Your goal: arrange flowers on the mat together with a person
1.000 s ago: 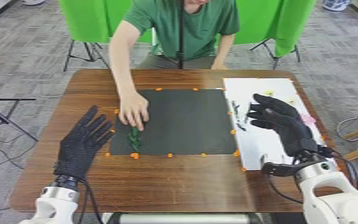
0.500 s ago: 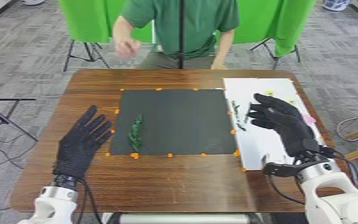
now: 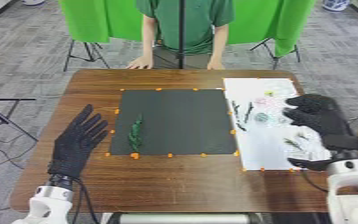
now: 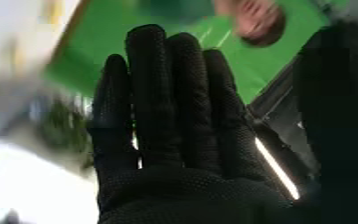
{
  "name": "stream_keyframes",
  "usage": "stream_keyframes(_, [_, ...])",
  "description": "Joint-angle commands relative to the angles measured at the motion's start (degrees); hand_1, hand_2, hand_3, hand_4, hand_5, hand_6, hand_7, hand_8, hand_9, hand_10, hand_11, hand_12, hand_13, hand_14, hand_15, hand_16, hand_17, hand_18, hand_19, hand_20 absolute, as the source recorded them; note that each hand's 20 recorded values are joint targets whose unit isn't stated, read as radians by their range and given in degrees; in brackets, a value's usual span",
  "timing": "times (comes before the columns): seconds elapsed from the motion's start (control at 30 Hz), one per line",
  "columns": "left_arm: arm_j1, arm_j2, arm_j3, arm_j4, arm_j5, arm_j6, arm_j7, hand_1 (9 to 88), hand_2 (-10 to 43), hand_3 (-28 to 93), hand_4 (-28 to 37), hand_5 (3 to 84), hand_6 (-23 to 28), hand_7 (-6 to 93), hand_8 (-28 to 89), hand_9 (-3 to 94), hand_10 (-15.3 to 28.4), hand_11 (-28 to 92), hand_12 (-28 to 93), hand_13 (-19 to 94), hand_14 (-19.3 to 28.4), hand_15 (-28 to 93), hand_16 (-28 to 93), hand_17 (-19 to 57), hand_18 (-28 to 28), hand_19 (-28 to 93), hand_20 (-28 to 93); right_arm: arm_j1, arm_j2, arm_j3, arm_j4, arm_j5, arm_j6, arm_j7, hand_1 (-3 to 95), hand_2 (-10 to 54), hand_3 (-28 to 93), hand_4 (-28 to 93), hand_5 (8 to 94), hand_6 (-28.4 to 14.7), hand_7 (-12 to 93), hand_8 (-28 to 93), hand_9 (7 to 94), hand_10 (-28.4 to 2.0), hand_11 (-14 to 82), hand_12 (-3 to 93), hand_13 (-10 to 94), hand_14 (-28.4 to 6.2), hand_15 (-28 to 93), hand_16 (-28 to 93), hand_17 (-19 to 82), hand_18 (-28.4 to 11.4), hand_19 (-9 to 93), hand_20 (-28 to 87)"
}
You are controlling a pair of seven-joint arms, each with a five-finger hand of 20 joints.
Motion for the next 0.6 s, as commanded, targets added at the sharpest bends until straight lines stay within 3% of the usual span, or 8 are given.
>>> stream_keyframes(0.03, [1.5, 0.0, -0.25, -0.34, 0.22, 0.36, 0.18, 26.9, 2.6, 71, -25.3, 28.2, 1.5, 14.3, -9, 25.2, 11.0, 13, 14, 20, 14.2, 18, 3, -12.1, 21.7, 43, 8, -2.0, 4.5, 4.5, -3.1, -22.6, -14.4, 22.3, 32.3, -9.5, 76, -28, 58.5, -4.1, 40, -15, 64.4, -14.0, 47.0, 27.0, 62, -12.1, 66, 18, 33, -18.1, 83, 36])
stream_keyframes(0.07, [1.5, 0.04, -0.19, -0.34, 0.2, 0.31, 0.08, 26.9, 2.6, 71, -25.3, 28.2, 1.5, 14.3, -9, 25.2, 11.0, 13, 14, 20, 14.2, 18, 3, -12.1, 21.7, 43, 8, -1.1, 5.4, 2.9, -3.2, -26.0, -17.4, 27.5, 31.9, -9.5, 75, -28, 59.1, -4.1, 40, -15, 64.8, -14.0, 47.1, 27.5, 62, -12.0, 66, 18, 33, -18.0, 83, 36])
stream_keyframes(0.13, [1.5, 0.07, -0.15, -0.35, 0.25, -0.04, -0.2, 26.9, 2.6, 71, -25.2, 28.3, 1.5, 14.3, -9, 25.1, 11.0, 13, 14, 20, 14.2, 18, 3, -12.1, 21.7, 43, 8, 0.5, 6.5, 0.8, -2.4, -30.6, -22.4, 31.5, 29.5, -9.5, 72, -28, 59.4, -4.1, 40, -15, 65.4, -14.0, 47.2, 28.8, 63, -11.6, 67, 19, 34, -18.0, 85, 37])
stream_keyframes(0.3, [1.3, 0.18, 0.25, -0.37, 0.38, -0.02, 0.0, 26.9, 2.6, 71, -25.1, 28.3, 1.5, 14.3, -9, 25.1, 11.0, 13, 15, 20, 14.1, 18, 3, -12.1, 21.7, 43, 8, 3.0, 7.7, -3.2, 1.0, -33.3, -22.3, 35.9, 30.8, -9.5, 59, -28, 59.2, -4.1, 40, -14, 65.3, -14.0, 47.5, 31.2, 63, -11.4, 69, 21, 33, -18.5, 87, 39])
stream_keyframes(0.4, [1.3, -0.03, 0.37, -0.31, 0.46, -0.71, -0.74, 26.9, 2.6, 71, -25.1, 28.3, 1.5, 14.3, -9, 25.1, 10.9, 13, 15, 20, 14.1, 18, 3, -12.1, 21.7, 43, 8, 4.7, 8.1, -5.0, 2.7, -34.3, -22.5, 38.7, 30.5, -9.5, 59, -28, 59.5, -4.0, 41, -13, 65.1, -13.9, 48.5, 31.8, 62, -11.6, 69, 21, 33, -18.9, 88, 39])
stream_keyframes(0.6, [1.2, -0.16, 0.56, -0.23, 0.53, -0.43, -0.71, 27.0, 2.6, 71, -25.1, 28.2, 1.5, 14.2, -9, 25.1, 11.0, 13, 15, 20, 14.1, 18, 3, -12.0, 21.7, 43, 8, 6.5, 7.9, -6.5, 5.8, -34.0, -24.1, 40.4, 32.1, -9.5, 58, -28, 62.5, -3.1, 41, -14, 66.1, -13.3, 49.1, 31.6, 63, -11.5, 69, 21, 33, -19.1, 88, 39])
